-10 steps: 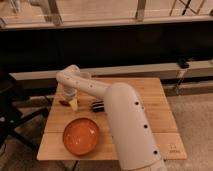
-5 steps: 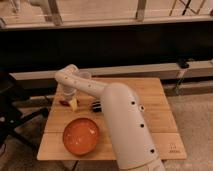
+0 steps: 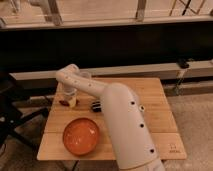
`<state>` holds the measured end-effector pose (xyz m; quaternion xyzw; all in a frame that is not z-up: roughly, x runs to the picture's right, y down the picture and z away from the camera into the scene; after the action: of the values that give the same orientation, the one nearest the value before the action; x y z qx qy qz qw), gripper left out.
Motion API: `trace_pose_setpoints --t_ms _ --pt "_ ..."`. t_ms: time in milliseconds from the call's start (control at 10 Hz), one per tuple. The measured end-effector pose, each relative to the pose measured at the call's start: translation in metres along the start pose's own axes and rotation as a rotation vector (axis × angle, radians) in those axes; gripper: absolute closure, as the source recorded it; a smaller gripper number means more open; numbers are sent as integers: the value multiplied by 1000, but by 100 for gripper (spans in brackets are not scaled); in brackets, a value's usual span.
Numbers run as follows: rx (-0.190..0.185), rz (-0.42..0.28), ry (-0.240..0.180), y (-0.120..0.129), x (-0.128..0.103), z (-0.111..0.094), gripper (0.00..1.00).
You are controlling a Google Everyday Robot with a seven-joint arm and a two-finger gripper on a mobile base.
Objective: Place the pepper on the white sponge
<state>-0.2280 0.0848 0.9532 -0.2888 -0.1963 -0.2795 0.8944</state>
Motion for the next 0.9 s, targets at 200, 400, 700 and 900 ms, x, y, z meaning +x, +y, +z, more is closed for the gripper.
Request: trace_pose_setpoints --t_ms 200,400,700,900 --pt "0 -7 -3 -1 -1 0 96" --pt "-1 -13 -7 -1 -1 0 100" --pt "1 -20 -13 -1 -3 -2 100" --pt "10 -23 -14 -1 -2 -6 100"
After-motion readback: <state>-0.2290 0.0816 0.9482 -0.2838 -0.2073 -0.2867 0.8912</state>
